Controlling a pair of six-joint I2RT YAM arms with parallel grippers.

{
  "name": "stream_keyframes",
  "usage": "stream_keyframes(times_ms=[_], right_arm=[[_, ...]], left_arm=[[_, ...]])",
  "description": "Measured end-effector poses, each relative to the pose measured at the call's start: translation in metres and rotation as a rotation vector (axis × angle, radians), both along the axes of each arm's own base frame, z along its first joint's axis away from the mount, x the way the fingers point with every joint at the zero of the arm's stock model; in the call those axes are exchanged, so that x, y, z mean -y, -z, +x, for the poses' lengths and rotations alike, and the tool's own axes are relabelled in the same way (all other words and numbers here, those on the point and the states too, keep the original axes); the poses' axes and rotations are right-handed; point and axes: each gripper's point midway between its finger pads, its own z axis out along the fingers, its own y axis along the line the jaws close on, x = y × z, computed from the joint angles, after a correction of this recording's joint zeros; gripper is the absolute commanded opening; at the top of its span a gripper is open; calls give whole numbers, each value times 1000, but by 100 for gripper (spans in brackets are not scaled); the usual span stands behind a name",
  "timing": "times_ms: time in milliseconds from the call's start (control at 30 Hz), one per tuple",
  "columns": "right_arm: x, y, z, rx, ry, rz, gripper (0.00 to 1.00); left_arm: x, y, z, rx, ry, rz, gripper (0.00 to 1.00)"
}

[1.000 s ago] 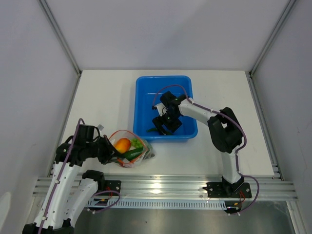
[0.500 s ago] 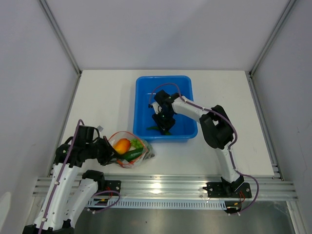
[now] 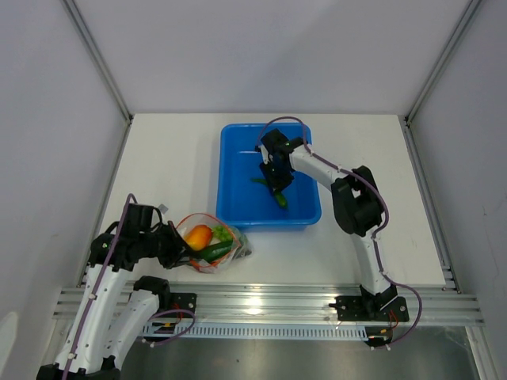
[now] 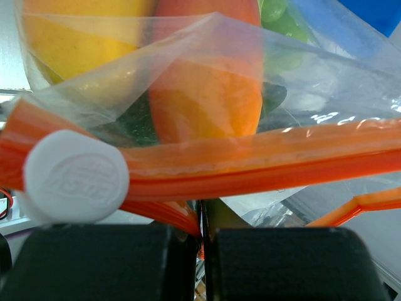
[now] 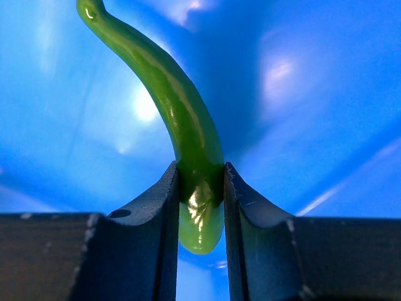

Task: Place the food in the zip-top bag and seal the zipper
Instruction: Pick up the fake vegetable from the bin, then place the fake vegetable in the zipper food storage bag.

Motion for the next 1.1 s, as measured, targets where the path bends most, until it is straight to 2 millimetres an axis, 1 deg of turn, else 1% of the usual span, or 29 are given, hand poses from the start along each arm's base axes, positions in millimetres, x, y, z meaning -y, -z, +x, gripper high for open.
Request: stream_keyframes(times_ms=[67,167,300,400,467,567,633,667,767,833,867,933,1000,1033,1100], right_arm=[[3,-5,13,26,29,20,0],[6,-9,23,40,57,41,0],[1,-10,22,31,56,63,0],[-3,-15,22,29,60,83,0],[-6,-22,22,33,62,103,0],[-12,-42,20,43,67,156,0],[-18,-67,18,65,66,213,0],[-21,-83,17,82,65,247,0],[-31,-140,13,167,42,363,0],[-39,-180,3,226,4,444,0],[-44,-196,-3,245,-21,479,0],[-61,-237,-25,286,-104,570,0],[-79,-267,-52,304,-199,640,0],[-89,-279,-67,309,-252,670,0],[-106,-294,-100,305,-350,716,0]], left_arm=[[0,0,0,-1,0,0,1],[0,0,0,-3,0,0,1],[0,0,0,-3,-1,0,1],[0,0,0,-3,-1,0,1],[0,0,1,-2,-1,0,0],[0,-1,1,-1,-7,-2,1],[0,-5,3,16,-10,-3,1],[0,-7,5,30,-12,-3,1],[1,-15,8,66,-20,-12,0],[1,-19,10,79,-26,-18,0],[1,-21,11,84,-30,-21,1],[2,-25,13,96,-33,-25,1],[2,-28,15,107,-37,-30,1],[3,-29,16,113,-38,-32,1],[3,-31,18,118,-44,-37,1]])
